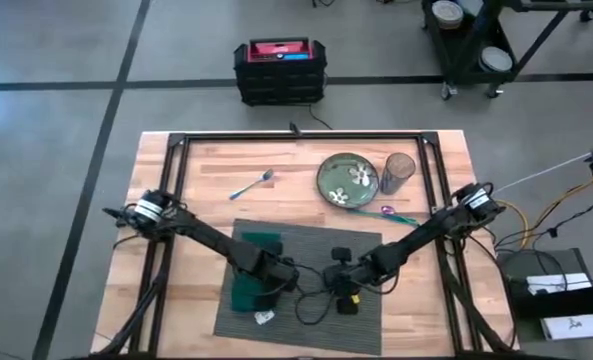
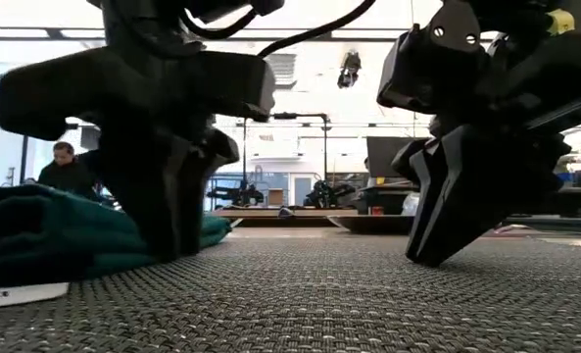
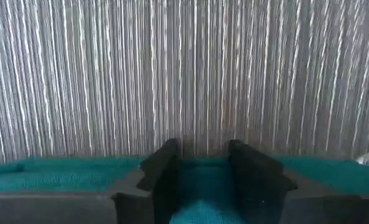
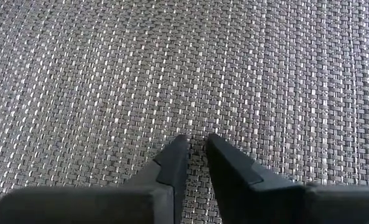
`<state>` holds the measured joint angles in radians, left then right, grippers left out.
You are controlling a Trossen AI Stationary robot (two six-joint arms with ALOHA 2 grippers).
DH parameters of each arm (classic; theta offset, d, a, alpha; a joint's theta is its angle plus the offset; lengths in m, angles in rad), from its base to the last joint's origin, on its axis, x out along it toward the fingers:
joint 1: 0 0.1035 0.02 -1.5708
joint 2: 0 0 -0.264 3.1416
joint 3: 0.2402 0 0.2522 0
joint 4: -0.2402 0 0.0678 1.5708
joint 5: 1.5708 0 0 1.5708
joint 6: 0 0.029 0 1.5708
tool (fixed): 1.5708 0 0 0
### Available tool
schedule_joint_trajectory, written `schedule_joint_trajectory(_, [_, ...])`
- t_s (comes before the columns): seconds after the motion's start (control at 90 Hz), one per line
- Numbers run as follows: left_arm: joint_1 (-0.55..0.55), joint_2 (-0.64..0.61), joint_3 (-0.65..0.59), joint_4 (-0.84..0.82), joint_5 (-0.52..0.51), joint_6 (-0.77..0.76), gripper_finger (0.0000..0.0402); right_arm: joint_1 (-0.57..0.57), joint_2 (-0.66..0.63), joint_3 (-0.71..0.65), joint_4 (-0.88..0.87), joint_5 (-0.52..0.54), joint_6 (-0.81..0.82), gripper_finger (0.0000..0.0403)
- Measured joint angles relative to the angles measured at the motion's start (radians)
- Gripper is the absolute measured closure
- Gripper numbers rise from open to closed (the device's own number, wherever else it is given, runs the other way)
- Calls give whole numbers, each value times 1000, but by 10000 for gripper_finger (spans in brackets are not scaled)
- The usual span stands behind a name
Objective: Set table place
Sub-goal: Put the green napkin on the gray place mat
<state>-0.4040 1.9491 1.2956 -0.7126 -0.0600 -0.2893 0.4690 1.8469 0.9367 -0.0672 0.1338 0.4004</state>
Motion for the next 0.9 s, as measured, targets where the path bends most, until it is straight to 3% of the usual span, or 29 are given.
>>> schedule_joint_trajectory(0.311, [-29, -3, 0, -64, 27, -67, 273, 0, 1, 0, -3, -1, 0, 336])
schedule_joint_trajectory(0.622, [-47, -11, -2, -71, 20, -156, 278, 0, 1, -1, -6, -1, 0, 357])
schedule_joint_trajectory(0.7, [-48, -28, -7, -52, -17, -158, 281, 0, 1, -1, -5, -1, -4, 360])
schedule_joint_trajectory(0.9, [-29, -92, -4, 39, -231, -73, 285, 0, 1, 14, -14, -2, -15, 360])
